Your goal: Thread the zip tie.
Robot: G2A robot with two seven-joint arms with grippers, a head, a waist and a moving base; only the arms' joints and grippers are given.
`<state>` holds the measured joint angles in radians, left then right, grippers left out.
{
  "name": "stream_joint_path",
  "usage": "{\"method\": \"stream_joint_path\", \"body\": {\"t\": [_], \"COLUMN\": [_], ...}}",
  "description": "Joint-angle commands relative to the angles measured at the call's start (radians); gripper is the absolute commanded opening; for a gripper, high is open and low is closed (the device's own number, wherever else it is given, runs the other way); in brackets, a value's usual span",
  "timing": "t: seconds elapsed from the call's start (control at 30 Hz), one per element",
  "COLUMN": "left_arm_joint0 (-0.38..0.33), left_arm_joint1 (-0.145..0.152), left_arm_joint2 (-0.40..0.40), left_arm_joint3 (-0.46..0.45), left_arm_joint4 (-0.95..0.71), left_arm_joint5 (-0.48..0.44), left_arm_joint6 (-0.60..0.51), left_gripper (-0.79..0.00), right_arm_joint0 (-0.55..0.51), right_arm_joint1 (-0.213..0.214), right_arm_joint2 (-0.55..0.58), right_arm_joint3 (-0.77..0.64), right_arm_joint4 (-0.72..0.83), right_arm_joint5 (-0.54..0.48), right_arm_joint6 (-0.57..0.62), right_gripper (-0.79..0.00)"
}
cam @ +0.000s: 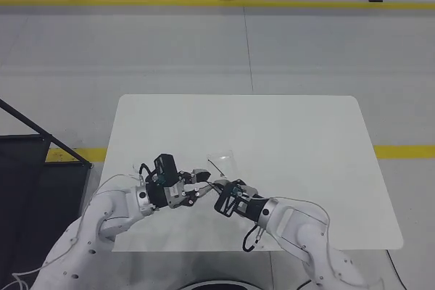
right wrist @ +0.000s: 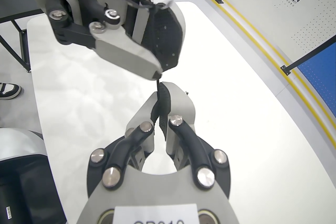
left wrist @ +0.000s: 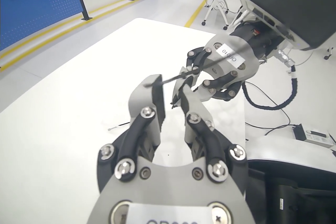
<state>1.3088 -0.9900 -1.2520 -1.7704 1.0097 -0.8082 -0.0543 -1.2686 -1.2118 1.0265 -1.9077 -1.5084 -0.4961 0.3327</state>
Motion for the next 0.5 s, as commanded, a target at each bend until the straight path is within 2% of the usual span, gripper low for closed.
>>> {"method": "stream_joint_path", "body": {"t": [0.0, 0.27, 0.47], "left_arm_joint0": [0.001, 0.023, 0.034], "left_arm_joint1": [0.001, 0.007, 0.018], "left_arm_joint2": [-0.004, -0.039, -0.047], "left_arm_joint3": [0.003, 0.034, 0.14], "left_arm_joint4": [-0.019, -0.125, -0.424], "left_arm_joint5": [-0.012, -0.063, -0.151], "left_arm_joint6": [-0.008, -0.023, -0.108], "left_gripper": [0.0, 0.0, 0.0], "right_arm_joint0": [-0.001, -0.011, -0.028], "right_arm_joint1": [0.0, 0.002, 0.007], "right_arm_joint2": [0.003, 0.018, 0.038], "right_arm_joint3": [0.0, -0.005, -0.018], "right_arm_joint4": [0.002, 0.011, 0.013], "right_arm_joint5": [0.002, 0.009, 0.005], "right_arm_joint6": [0.001, -0.004, -0.017], "right_gripper": [-0.785, -0.785, -0.785]}}
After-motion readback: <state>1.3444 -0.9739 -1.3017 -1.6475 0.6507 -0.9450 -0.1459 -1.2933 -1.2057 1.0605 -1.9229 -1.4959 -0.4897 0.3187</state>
